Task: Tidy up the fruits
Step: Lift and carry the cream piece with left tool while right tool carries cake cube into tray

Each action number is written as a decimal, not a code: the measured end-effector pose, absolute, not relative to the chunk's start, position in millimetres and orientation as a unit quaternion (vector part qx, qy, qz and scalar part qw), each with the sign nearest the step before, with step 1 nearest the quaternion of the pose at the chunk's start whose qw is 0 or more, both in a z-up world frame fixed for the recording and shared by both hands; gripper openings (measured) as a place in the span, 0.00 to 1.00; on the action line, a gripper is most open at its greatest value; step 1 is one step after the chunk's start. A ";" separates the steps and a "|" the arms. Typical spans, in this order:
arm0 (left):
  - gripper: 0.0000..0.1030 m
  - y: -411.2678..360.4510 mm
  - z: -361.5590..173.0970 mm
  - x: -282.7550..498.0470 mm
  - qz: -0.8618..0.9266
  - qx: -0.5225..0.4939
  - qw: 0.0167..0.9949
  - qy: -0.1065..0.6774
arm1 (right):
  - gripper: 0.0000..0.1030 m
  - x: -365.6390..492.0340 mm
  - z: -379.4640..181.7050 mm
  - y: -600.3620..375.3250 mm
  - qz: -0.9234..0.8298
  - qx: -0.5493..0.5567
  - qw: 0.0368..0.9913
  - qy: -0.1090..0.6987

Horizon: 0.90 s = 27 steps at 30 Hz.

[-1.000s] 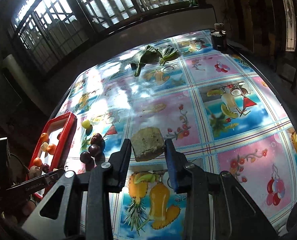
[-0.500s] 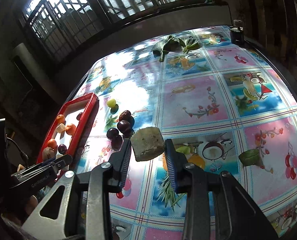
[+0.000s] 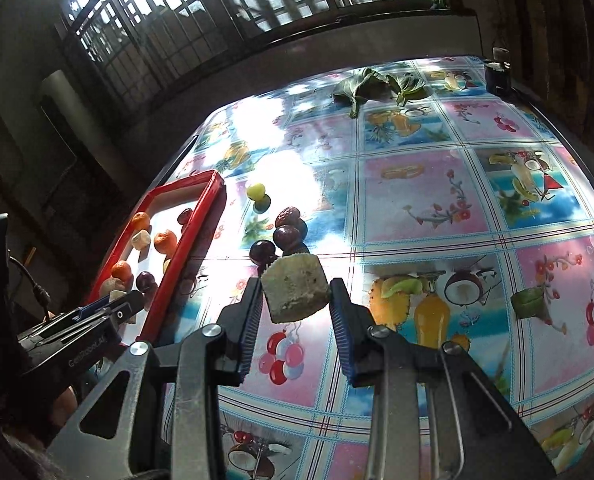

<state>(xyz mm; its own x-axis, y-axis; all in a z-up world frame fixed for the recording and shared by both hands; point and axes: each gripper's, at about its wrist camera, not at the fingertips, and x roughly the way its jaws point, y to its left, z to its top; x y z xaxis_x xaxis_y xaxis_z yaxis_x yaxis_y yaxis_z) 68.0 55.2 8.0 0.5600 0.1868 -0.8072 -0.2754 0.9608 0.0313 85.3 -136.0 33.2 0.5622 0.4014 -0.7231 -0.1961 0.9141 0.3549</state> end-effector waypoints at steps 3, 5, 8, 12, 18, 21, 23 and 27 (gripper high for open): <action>0.26 58.7 7.4 66.7 0.133 -0.052 0.882 0.450 | 0.35 85.2 31.9 -131.0 0.174 0.116 0.874 0.438; 0.26 61.5 6.8 66.7 0.136 -0.054 0.881 0.449 | 0.35 85.0 31.4 -126.5 0.176 0.112 0.874 0.439; 0.26 66.7 5.6 67.0 0.140 -0.058 0.880 0.449 | 0.35 85.7 30.1 -121.7 0.181 0.111 0.872 0.442; 0.26 73.5 2.9 68.1 0.144 -0.062 0.878 0.452 | 0.35 87.2 28.2 -114.9 0.184 0.106 0.870 0.445; 0.26 82.6 0.1 69.7 0.147 -0.069 0.875 0.455 | 0.35 92.2 25.9 -103.7 0.191 0.098 0.866 0.452; 0.26 89.6 0.7 70.9 0.147 -0.076 0.874 0.456 | 0.35 95.7 24.6 -94.9 0.198 0.095 0.863 0.456; 0.26 96.0 1.4 72.3 0.148 -0.082 0.873 0.457 | 0.35 98.8 23.6 -88.1 0.202 0.090 0.861 0.458; 0.26 115.3 5.2 74.8 0.157 -0.097 0.871 0.455 | 0.35 107.0 22.6 -73.4 0.215 0.086 0.857 0.461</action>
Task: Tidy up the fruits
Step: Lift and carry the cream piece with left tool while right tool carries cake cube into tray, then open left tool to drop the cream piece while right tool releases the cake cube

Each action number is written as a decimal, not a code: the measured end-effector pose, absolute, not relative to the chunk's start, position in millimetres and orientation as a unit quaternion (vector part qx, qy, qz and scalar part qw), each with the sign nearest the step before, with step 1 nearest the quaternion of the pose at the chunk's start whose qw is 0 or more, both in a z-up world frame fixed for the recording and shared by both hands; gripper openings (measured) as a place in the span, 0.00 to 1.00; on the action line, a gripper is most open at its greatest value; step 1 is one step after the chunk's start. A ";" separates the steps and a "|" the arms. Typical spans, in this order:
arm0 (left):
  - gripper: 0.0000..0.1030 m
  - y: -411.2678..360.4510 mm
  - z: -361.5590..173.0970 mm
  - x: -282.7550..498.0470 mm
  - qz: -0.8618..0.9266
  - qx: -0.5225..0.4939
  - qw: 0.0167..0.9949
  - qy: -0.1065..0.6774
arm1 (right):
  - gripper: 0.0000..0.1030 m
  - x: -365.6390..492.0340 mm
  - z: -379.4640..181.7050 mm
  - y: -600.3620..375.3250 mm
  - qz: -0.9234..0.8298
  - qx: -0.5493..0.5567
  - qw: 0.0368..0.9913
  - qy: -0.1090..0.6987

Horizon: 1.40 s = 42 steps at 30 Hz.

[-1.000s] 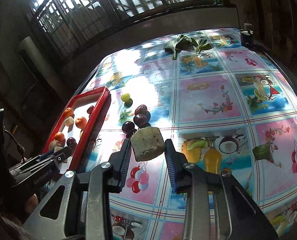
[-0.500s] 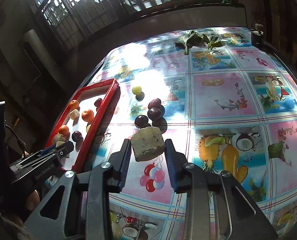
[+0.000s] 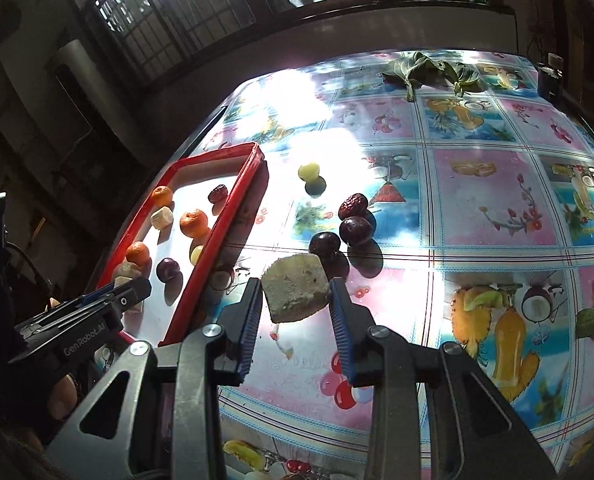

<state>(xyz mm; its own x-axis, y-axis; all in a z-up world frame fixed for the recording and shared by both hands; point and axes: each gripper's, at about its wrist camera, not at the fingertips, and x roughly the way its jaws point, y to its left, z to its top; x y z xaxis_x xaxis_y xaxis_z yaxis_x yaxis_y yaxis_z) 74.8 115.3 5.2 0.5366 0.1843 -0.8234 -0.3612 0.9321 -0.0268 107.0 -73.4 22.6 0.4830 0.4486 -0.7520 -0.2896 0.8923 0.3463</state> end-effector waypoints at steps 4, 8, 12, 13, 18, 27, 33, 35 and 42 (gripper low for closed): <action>0.26 143.2 7.6 79.4 0.166 -0.123 0.866 0.456 | 0.35 116.9 26.2 -56.2 0.229 0.080 0.856 0.456; 0.25 168.9 9.2 86.1 0.175 -0.144 0.861 0.456 | 0.35 131.1 30.8 -36.6 0.241 0.069 0.858 0.449; 0.25 183.1 9.6 95.5 0.179 -0.154 0.858 0.457 | 0.35 151.4 34.7 -13.9 0.255 0.064 0.855 0.447; 0.25 184.9 9.6 97.6 0.181 -0.154 0.857 0.457 | 0.35 156.1 35.5 -8.2 0.258 0.061 0.855 0.446; 0.25 190.8 7.2 106.6 0.179 -0.155 0.856 0.459 | 0.35 178.8 36.2 13.8 0.267 0.062 0.853 0.445; 0.25 197.1 -6.2 123.9 0.175 -0.158 0.849 0.473 | 0.35 223.5 22.6 52.8 0.275 0.047 0.845 0.456; 0.25 199.2 -16.8 137.1 0.175 -0.159 0.844 0.482 | 0.35 253.4 5.7 78.6 0.273 0.030 0.838 0.472; 0.25 199.3 -21.7 140.8 0.175 -0.159 0.841 0.486 | 0.35 261.5 -0.5 87.5 0.275 0.024 0.834 0.478; 0.25 198.4 -33.7 149.1 0.174 -0.152 0.837 0.496 | 0.35 284.6 -26.2 113.2 0.271 -0.002 0.821 0.502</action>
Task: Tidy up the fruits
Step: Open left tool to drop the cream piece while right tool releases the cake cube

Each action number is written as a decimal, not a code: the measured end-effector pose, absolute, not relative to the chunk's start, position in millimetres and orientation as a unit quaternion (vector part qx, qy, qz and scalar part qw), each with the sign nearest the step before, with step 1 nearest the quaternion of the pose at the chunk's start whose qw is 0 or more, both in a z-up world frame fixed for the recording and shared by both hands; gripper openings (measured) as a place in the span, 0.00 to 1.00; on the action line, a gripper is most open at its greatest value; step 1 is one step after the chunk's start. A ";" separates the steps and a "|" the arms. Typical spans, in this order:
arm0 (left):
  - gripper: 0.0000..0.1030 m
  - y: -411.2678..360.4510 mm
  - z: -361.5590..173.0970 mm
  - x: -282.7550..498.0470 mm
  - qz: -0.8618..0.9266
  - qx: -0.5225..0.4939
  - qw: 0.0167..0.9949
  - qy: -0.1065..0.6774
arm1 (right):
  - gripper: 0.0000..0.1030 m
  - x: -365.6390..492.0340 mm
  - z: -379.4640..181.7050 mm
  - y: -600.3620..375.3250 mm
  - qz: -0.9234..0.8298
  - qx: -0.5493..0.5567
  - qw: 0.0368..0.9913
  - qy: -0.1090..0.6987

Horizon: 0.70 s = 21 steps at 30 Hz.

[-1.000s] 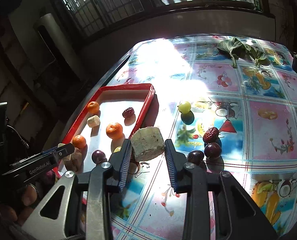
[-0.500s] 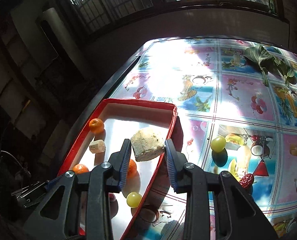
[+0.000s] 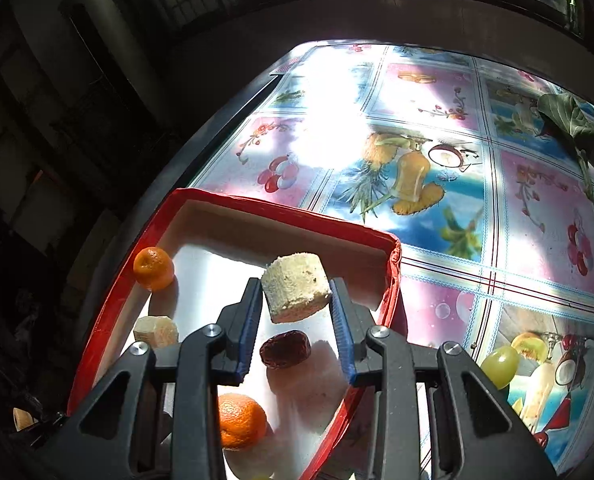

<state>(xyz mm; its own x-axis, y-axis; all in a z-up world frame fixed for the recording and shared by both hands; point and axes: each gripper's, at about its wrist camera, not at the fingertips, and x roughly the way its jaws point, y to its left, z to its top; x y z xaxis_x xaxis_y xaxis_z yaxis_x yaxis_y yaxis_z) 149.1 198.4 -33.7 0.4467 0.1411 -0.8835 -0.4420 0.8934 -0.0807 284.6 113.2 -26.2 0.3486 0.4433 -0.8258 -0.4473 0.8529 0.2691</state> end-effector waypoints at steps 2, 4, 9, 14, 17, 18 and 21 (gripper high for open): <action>0.25 198.3 -36.8 151.2 0.175 -0.149 0.835 0.500 | 0.35 289.4 -32.7 116.1 0.267 -0.007 0.819 0.508; 0.25 198.8 -40.4 153.2 0.175 -0.149 0.833 0.503 | 0.35 290.9 -38.0 118.6 0.268 -0.010 0.816 0.512; 0.26 197.6 -46.4 157.3 0.177 -0.145 0.831 0.507 | 0.36 291.3 -38.3 121.1 0.270 -0.018 0.814 0.515; 0.26 199.2 -46.2 157.7 0.180 -0.149 0.829 0.508 | 0.36 293.1 -36.5 119.2 0.272 -0.012 0.813 0.514; 0.34 201.3 -45.9 157.1 0.184 -0.152 0.827 0.509 | 0.42 292.7 -33.2 114.5 0.271 0.003 0.815 0.512; 0.39 201.3 -44.8 156.3 0.184 -0.152 0.828 0.507 | 0.42 292.0 -31.6 112.7 0.271 0.006 0.816 0.511; 0.52 200.1 -39.8 151.9 0.190 -0.150 0.832 0.500 | 0.42 287.6 -25.0 106.8 0.274 0.014 0.818 0.506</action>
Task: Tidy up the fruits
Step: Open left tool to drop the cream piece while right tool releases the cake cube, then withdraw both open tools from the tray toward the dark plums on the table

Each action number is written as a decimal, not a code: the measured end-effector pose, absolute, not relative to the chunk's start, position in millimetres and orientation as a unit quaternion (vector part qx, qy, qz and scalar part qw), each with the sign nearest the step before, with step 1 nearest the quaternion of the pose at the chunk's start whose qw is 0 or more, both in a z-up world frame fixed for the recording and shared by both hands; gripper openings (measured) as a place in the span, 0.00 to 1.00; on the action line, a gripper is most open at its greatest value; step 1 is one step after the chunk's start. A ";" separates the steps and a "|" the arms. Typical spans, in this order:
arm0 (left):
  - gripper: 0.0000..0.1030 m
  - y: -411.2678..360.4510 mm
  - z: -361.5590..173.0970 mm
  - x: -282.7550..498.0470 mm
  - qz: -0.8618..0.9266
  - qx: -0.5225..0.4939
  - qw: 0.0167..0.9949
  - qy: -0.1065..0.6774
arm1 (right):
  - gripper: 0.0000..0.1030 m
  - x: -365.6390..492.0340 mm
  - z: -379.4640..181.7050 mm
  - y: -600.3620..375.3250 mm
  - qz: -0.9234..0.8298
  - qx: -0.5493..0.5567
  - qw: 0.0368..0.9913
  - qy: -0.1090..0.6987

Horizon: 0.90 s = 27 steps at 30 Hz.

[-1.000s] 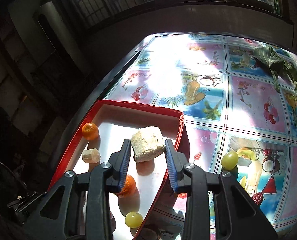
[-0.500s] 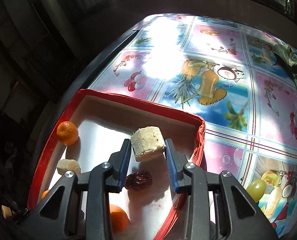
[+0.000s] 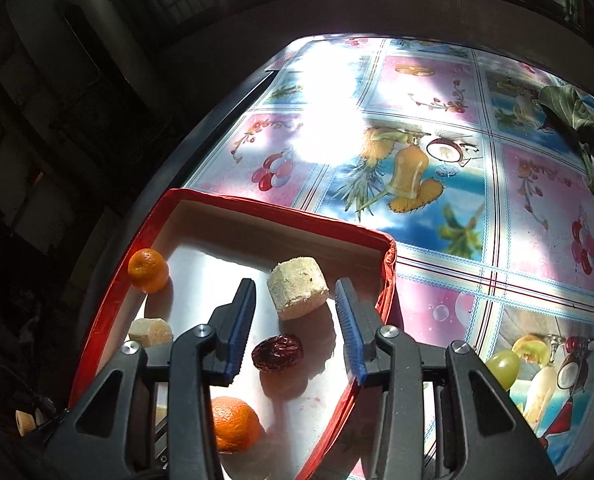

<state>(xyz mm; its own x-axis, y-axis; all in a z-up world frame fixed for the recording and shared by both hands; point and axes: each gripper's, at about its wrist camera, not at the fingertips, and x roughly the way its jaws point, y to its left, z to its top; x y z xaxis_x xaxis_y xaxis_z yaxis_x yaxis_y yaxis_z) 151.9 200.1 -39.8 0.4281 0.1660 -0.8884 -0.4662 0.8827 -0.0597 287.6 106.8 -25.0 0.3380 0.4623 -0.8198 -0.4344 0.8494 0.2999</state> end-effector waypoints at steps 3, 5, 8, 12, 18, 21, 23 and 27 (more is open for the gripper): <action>0.57 199.1 -33.3 146.4 0.192 -0.150 0.835 0.493 | 0.42 281.2 -14.7 97.2 0.277 0.024 0.821 0.499; 0.58 198.0 -28.8 141.8 0.194 -0.152 0.837 0.489 | 0.42 275.2 -5.3 86.6 0.278 0.035 0.824 0.493; 0.59 192.9 -21.6 135.7 0.198 -0.150 0.841 0.481 | 0.43 259.3 11.6 64.5 0.279 0.054 0.832 0.477; 0.63 182.1 -13.3 127.3 0.196 -0.148 0.847 0.472 | 0.46 236.6 26.1 32.3 0.268 0.070 0.844 0.460; 0.64 162.6 -4.9 116.7 0.185 -0.142 0.855 0.464 | 0.47 202.6 31.7 -17.1 0.242 0.091 0.852 0.455; 0.64 153.3 -2.9 113.1 0.177 -0.142 0.856 0.464 | 0.48 187.8 30.5 -35.0 0.231 0.094 0.855 0.454; 0.64 147.7 -1.2 109.8 0.172 -0.141 0.857 0.465 | 0.49 181.3 27.1 -47.8 0.219 0.099 0.857 0.456; 0.64 136.2 1.7 104.4 0.163 -0.144 0.858 0.465 | 0.49 169.8 18.1 -73.1 0.202 0.118 0.854 0.466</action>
<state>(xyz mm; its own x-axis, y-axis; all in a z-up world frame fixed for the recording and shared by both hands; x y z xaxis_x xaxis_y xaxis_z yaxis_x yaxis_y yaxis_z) 104.4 136.2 1.7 0.5139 0.1466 -0.8452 -0.4139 0.9054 -0.0946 169.8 -73.1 18.1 0.4850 0.4537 -0.7476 -0.2347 0.8910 0.3885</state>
